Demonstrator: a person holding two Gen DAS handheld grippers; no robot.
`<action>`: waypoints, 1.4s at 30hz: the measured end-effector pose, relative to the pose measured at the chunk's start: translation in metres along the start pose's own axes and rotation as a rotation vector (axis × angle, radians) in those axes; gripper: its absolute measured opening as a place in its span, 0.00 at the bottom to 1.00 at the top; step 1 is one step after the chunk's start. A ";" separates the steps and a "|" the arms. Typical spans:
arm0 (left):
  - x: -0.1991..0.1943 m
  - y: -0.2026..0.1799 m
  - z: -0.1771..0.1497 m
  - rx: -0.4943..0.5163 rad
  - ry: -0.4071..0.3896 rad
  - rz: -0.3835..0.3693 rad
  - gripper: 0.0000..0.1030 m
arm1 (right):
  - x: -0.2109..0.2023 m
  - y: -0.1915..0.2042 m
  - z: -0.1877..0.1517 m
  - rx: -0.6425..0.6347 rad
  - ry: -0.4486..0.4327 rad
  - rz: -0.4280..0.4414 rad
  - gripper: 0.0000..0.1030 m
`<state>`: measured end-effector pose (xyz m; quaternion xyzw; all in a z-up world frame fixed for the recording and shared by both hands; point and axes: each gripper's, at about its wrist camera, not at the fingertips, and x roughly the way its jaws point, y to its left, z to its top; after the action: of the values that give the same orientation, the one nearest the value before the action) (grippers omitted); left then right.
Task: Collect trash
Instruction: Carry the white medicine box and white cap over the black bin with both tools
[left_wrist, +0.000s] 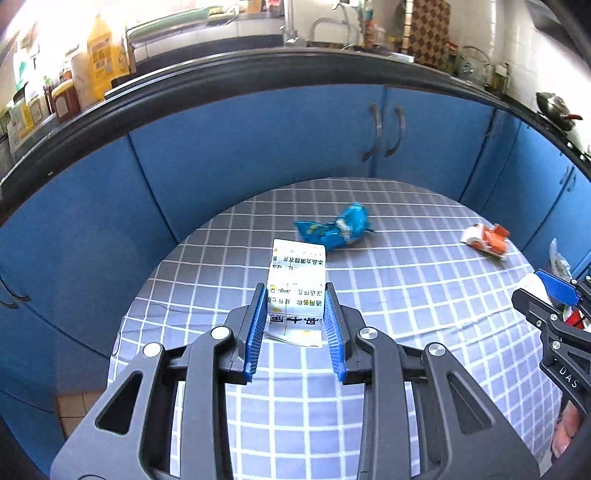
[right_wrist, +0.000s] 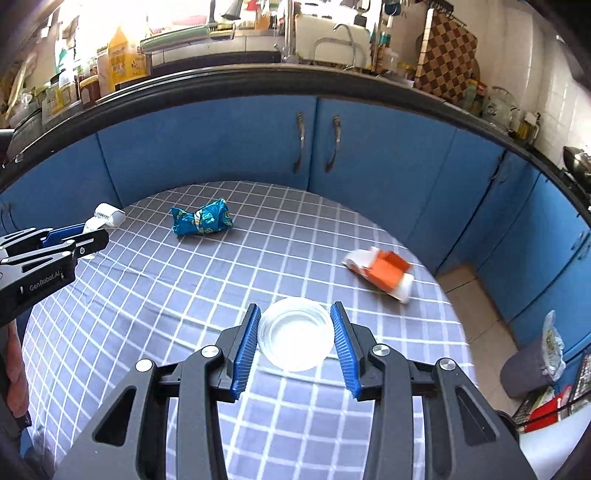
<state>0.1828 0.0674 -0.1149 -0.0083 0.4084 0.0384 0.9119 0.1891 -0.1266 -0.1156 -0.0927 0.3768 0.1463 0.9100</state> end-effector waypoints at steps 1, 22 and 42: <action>-0.005 -0.005 -0.001 0.004 -0.003 -0.004 0.30 | -0.006 -0.003 -0.002 0.003 -0.004 -0.003 0.37; -0.078 -0.135 -0.018 0.188 -0.072 -0.114 0.30 | -0.098 -0.088 -0.066 0.148 -0.069 -0.103 0.37; -0.120 -0.264 -0.024 0.371 -0.132 -0.231 0.30 | -0.148 -0.170 -0.113 0.269 -0.098 -0.207 0.38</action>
<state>0.1057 -0.2044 -0.0461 0.1155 0.3445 -0.1418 0.9208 0.0715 -0.3467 -0.0791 -0.0012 0.3366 0.0045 0.9416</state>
